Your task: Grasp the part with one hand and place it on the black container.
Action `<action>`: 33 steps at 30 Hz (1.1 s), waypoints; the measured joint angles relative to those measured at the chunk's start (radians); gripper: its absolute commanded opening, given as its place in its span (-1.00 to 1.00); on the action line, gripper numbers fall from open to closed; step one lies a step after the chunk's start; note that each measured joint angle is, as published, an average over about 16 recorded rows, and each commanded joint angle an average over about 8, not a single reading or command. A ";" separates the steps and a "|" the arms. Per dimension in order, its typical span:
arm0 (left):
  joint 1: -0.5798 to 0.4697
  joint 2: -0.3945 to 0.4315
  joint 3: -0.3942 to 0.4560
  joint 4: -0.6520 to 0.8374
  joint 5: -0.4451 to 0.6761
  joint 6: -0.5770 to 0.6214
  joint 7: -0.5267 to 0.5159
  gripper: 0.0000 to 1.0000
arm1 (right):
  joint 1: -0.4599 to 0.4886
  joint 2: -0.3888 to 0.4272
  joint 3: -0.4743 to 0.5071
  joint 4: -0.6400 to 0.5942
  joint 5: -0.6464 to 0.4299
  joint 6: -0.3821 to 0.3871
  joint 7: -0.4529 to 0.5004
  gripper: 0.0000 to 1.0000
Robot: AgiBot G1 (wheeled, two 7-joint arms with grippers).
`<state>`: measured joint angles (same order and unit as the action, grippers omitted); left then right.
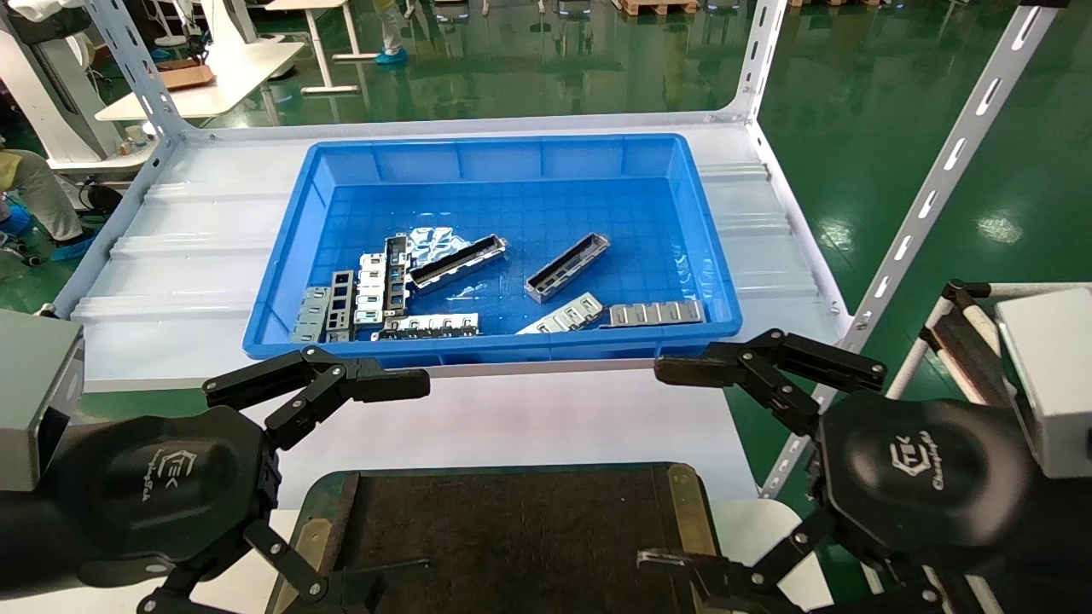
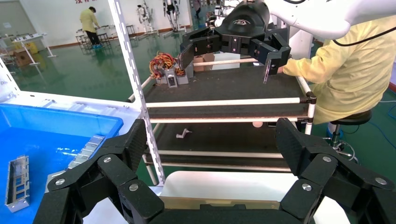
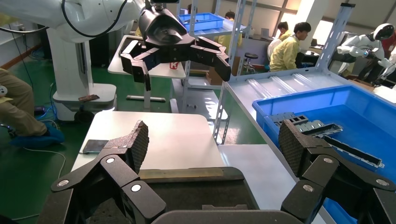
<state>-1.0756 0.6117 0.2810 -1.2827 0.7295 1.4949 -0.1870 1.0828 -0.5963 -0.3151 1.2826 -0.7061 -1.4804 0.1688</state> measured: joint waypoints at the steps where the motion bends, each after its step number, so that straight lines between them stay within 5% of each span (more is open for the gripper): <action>1: 0.000 0.000 0.000 0.000 0.000 0.000 0.000 1.00 | 0.000 0.000 0.000 0.000 0.000 0.000 0.000 1.00; 33: 0.000 0.000 0.000 0.000 0.000 0.000 0.000 1.00 | 0.000 0.000 0.000 0.000 0.000 0.000 0.000 1.00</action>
<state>-1.0756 0.6117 0.2810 -1.2827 0.7295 1.4949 -0.1870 1.0828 -0.5963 -0.3151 1.2826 -0.7061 -1.4804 0.1688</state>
